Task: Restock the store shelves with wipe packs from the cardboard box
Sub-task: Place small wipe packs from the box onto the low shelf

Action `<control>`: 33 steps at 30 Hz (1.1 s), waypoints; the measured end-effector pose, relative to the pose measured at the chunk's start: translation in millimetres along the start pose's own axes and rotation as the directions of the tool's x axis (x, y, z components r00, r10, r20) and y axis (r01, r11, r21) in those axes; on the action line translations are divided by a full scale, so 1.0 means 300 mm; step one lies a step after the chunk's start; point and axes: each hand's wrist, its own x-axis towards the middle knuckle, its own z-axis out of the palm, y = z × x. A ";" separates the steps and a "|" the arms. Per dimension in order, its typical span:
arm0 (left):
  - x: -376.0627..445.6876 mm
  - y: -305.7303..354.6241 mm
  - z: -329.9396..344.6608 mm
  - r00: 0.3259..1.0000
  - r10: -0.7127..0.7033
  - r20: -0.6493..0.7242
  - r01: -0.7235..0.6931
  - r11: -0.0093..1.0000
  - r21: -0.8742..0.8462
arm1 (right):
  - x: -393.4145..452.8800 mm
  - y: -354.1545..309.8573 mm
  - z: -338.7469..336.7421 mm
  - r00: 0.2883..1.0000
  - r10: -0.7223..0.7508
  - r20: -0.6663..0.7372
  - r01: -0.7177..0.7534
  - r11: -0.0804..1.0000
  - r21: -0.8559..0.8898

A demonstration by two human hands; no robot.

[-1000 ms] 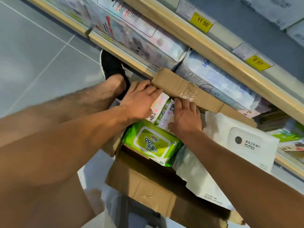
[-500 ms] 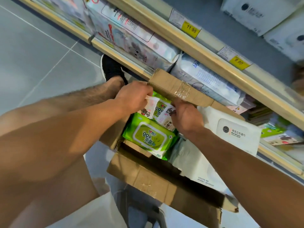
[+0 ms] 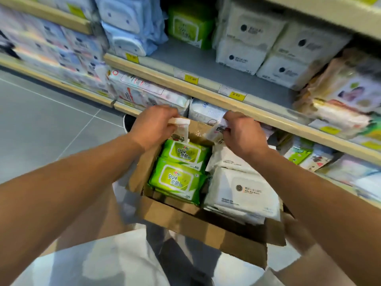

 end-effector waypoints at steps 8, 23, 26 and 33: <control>0.121 0.337 -0.018 0.990 0.122 -0.072 -0.123 0.992 -0.005 | -0.153 0.252 -0.215 0.987 0.109 -0.115 -0.113 0.993 -0.029; 0.330 0.895 0.392 0.938 0.338 0.081 -0.326 0.936 -0.135 | -0.481 0.897 -0.198 0.882 0.461 -0.098 -0.464 0.886 0.000; 0.361 0.953 0.506 0.919 0.365 0.145 -0.346 0.927 -0.144 | -0.523 1.016 -0.146 0.849 0.519 -0.101 -0.522 0.853 -0.004; 0.430 1.025 0.749 0.861 0.448 0.240 -0.429 0.894 -0.130 | -0.542 1.226 0.043 0.833 0.545 -0.098 -0.552 0.831 -0.071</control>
